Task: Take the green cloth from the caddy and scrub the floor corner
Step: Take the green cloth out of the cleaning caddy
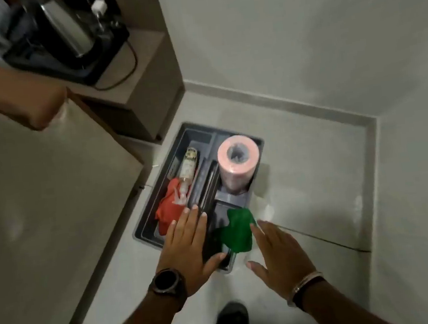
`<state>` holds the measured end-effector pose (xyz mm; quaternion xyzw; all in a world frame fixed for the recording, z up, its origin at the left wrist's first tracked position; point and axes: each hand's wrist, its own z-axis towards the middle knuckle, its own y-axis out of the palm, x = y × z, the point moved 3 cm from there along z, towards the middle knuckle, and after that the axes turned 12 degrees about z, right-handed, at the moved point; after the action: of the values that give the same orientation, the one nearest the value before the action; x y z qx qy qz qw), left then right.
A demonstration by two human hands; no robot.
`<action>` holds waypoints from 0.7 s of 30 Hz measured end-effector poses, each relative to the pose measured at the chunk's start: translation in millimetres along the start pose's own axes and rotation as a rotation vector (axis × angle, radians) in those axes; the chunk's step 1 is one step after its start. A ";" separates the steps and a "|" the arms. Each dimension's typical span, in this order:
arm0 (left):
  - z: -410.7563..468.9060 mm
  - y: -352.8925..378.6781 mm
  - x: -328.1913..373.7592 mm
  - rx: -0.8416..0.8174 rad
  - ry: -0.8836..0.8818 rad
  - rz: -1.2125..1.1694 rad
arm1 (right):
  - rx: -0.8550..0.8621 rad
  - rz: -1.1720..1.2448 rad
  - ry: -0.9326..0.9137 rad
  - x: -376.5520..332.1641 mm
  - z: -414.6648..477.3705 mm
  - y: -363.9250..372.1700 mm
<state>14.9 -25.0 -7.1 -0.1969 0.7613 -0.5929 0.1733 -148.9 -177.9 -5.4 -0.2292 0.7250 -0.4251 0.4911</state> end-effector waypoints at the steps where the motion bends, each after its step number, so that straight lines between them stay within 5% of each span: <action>1: 4.5 19.9 -2.1 -0.001 0.007 -0.004 | 0.011 0.085 0.046 8.1 12.1 18.1; 7: 17.9 84.0 -7.7 -0.043 -0.007 0.028 | 0.157 0.732 0.402 22.3 65.8 73.2; 13: 17.8 82.0 -5.3 -0.046 -0.002 0.034 | 0.359 0.948 0.877 -2.5 70.6 102.6; 15: 17.9 82.1 -5.7 -0.052 0.002 0.033 | 0.375 0.798 0.734 -17.5 72.3 92.6; 17: 18.0 81.1 -5.4 -0.043 0.005 0.029 | 0.362 0.439 0.383 -25.7 72.0 77.6; 21: 17.9 80.7 -4.1 -0.018 0.023 0.032 | -0.105 -0.011 -0.389 -1.1 66.3 54.3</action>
<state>19.7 -20.2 -89.6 -0.1796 0.7715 -0.5855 0.1723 -83.6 -174.1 -60.8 -0.3362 0.6364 -0.3368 0.6070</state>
